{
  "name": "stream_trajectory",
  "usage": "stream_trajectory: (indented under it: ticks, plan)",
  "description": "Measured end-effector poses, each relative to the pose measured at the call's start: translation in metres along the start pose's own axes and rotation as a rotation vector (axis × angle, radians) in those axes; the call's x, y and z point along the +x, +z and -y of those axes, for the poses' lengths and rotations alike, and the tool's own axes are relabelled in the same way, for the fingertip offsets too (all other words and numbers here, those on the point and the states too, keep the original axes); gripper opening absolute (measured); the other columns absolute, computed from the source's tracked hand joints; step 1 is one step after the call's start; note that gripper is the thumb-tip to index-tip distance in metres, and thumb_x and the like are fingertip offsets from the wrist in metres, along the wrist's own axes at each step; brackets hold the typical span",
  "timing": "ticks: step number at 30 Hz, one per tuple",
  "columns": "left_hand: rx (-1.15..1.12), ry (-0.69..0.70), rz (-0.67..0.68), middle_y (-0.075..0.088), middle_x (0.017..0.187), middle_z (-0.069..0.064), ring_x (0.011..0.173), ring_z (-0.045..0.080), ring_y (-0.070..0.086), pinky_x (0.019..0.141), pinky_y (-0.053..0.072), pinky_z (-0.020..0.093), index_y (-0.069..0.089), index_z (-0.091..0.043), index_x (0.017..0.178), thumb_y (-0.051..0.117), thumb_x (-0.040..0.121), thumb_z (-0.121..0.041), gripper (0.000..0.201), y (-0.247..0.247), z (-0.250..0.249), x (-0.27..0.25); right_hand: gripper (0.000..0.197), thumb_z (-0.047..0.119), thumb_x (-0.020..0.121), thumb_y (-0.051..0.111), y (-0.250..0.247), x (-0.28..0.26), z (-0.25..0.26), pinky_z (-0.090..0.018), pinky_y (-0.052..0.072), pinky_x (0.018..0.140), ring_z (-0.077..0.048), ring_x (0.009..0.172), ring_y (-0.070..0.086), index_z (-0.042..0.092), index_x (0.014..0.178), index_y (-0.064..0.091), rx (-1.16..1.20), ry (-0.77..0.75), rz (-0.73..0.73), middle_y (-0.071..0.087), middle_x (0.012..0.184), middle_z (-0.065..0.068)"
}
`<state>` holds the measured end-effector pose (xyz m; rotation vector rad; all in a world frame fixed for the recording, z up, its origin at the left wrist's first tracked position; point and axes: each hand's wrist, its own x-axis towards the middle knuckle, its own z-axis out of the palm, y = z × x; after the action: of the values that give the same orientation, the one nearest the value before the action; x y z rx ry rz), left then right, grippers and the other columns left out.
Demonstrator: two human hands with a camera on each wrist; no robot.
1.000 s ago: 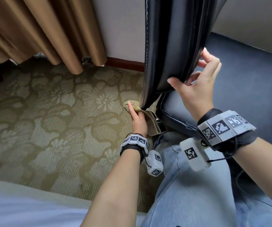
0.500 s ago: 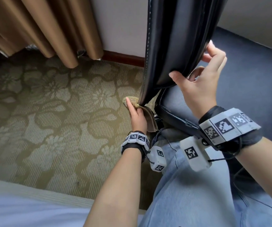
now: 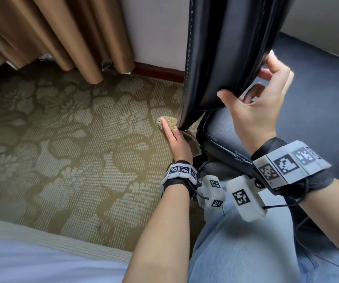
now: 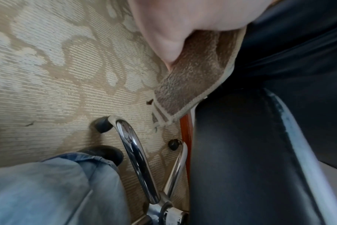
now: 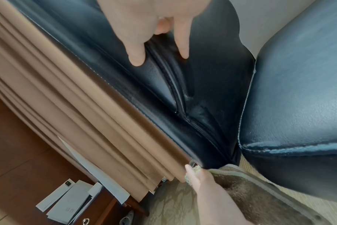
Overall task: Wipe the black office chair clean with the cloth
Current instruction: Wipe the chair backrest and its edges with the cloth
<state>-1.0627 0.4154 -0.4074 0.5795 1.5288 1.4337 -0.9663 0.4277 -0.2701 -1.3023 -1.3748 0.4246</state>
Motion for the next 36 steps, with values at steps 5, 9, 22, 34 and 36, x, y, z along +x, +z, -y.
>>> stream_trajectory:
  ticks: [5,9,22,34,36]
  plan:
    - [0.038,-0.057,0.011,0.013,0.156,-0.003,0.14,0.008,0.014,0.093,0.014,0.001,0.014,-0.028,0.148,0.021,0.102,-0.008,0.051,-0.003,0.012,0.008,0.077,0.003,0.068,0.075,-0.001,-0.003,-0.007,-0.004,0.04,0.062,0.015,0.102,0.038,-0.011,0.132,0.033,0.054,-0.01,0.023,0.029,0.107,0.006]
    - [0.043,-0.115,0.028,0.023,0.149,-0.008,0.11,-0.021,0.038,0.079,0.025,-0.005,0.012,-0.028,0.149,0.021,0.101,-0.006,0.054,-0.006,0.01,0.012,0.078,0.008,0.071,0.077,0.0,-0.004,-0.006,-0.005,0.041,0.063,0.015,0.102,0.038,-0.009,0.133,0.032,0.031,-0.016,0.002,0.028,0.106,0.006]
    - [0.011,0.003,0.041,0.02,0.144,-0.011,0.079,-0.039,0.033,0.07,0.023,-0.011,0.008,-0.017,0.15,0.022,0.097,0.004,0.058,-0.005,-0.02,-0.006,0.087,0.01,0.074,0.073,0.004,-0.005,0.002,-0.056,0.039,0.099,-0.034,0.121,0.037,-0.011,0.139,0.02,-0.091,-0.099,0.042,0.024,0.13,-0.013]
    - [0.056,0.014,0.055,0.008,0.157,-0.001,0.143,0.012,0.011,0.106,0.015,0.017,0.004,-0.028,0.149,0.021,0.1,-0.002,0.058,-0.006,-0.006,0.002,0.091,0.007,0.072,0.071,-0.002,-0.004,-0.002,-0.05,0.043,0.098,-0.027,0.125,0.039,-0.004,0.144,0.015,-0.036,-0.045,0.078,0.027,0.132,-0.006]
    - [0.076,0.02,0.058,0.009,0.157,-0.001,0.143,0.012,0.011,0.106,0.013,0.015,0.005,-0.027,0.149,0.02,0.1,-0.002,0.058,-0.006,-0.008,0.002,0.091,0.007,0.073,0.071,-0.001,-0.005,-0.002,-0.048,0.044,0.098,-0.025,0.123,0.04,-0.002,0.144,0.016,-0.032,-0.036,0.066,0.027,0.132,-0.005]
